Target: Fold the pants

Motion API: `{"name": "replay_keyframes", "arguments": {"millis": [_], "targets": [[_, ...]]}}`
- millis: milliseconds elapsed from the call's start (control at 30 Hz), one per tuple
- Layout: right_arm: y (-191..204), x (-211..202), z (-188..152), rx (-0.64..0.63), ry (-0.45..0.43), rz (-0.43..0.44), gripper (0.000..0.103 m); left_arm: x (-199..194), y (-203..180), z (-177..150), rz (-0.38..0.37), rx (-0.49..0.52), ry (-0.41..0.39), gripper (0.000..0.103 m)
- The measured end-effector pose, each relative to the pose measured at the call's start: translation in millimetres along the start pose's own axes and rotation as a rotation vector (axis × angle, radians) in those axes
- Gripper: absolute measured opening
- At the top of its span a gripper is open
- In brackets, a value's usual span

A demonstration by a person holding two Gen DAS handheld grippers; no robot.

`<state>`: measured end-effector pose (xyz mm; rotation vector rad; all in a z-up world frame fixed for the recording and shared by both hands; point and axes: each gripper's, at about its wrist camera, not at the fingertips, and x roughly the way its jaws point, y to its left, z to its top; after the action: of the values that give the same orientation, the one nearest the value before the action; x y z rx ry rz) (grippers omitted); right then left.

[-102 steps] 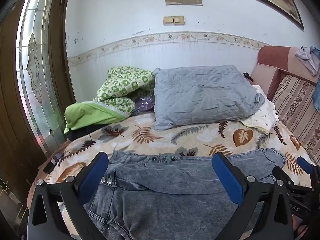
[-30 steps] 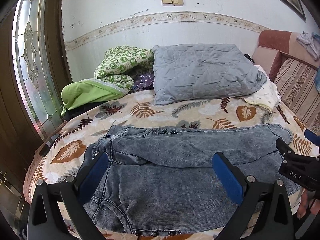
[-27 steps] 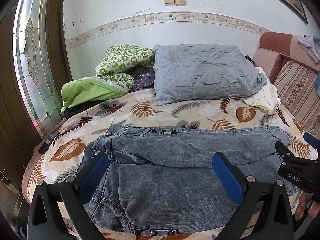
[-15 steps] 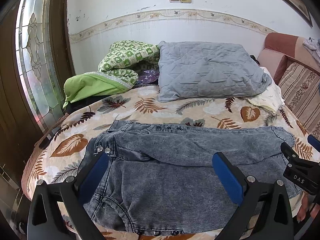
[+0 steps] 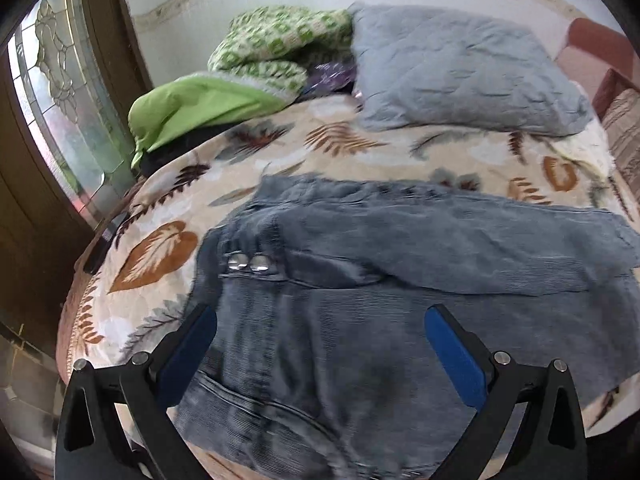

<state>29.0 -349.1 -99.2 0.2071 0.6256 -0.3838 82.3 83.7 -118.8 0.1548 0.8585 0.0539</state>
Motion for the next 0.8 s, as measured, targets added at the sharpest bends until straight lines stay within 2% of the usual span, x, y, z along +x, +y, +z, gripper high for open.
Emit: {"name": "replay_keyframes", "arguments": {"millis": [67, 267, 367, 567, 700, 800], "targets": [[-25, 24, 14, 0.057, 0.049, -0.011, 0.103, 14, 14, 10, 0.019, 0.002, 0.029, 0.103], [-71, 92, 38, 0.218, 0.167, 0.054, 0.103, 49, 46, 48, 0.02, -0.01, 0.087, 0.103], [-73, 120, 38, 0.261, 0.212, 0.121, 0.103, 66, 60, 69, 0.014, -0.02, 0.109, 0.103], [-65, 157, 32, 0.274, 0.308, 0.149, 0.103, 106, 95, 107, -0.007, -0.068, 0.169, 0.103], [-59, 159, 32, 0.268, 0.312, 0.16, 0.103, 132, 117, 124, 0.021, -0.122, 0.208, 0.103], [-53, 157, 33, 0.252, 0.301, 0.162, 0.103, 151, 130, 135, 0.015, -0.174, 0.25, 0.103]]}}
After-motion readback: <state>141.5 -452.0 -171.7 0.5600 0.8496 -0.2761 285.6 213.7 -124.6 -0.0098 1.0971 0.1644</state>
